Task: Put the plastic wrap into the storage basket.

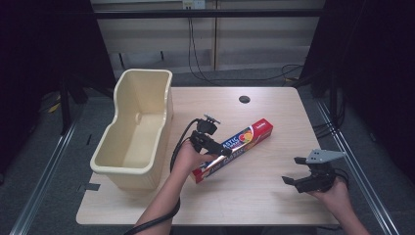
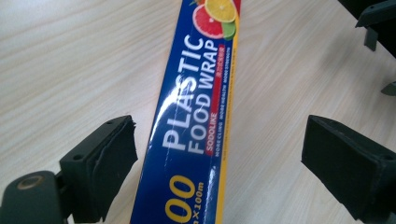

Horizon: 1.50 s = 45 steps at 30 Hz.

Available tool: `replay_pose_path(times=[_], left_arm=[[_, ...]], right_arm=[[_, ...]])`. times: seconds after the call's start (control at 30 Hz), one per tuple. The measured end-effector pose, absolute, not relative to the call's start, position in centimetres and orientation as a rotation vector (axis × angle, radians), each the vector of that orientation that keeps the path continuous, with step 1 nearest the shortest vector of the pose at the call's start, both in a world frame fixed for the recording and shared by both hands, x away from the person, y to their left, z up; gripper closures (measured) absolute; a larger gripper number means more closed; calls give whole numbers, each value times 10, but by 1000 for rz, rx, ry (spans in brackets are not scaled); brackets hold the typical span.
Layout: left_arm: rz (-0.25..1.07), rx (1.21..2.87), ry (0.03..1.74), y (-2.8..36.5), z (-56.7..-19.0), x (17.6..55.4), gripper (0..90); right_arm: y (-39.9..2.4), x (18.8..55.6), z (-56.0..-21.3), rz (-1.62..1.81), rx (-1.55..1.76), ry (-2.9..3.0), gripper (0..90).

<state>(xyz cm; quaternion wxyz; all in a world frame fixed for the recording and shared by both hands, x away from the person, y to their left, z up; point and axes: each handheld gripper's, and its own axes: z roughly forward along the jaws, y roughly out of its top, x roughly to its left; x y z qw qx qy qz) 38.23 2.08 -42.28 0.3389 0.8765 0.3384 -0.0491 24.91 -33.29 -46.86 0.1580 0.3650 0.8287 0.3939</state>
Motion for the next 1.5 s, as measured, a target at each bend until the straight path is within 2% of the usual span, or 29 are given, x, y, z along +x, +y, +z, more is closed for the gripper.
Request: replay_pose_path(times=[0.4,0.57,0.87,1.17,1.5], left_arm=[[-98,2316,852,1,-420,393,95],[-108,2357,891,-10,-428,405,93],[-116,2438,858,-33,-443,417,103],[-129,2524,834,-45,-451,421,129],[-142,2547,875,-52,-457,425,212]], right_arm=[[-335,248,-467,1147,1054,2354,107],[-335,249,-467,1152,1060,2351,107],[-336,249,-467,1162,1061,2349,107],[-337,249,-466,1165,1068,2344,107],[-337,249,-466,1160,1061,2340,107]])
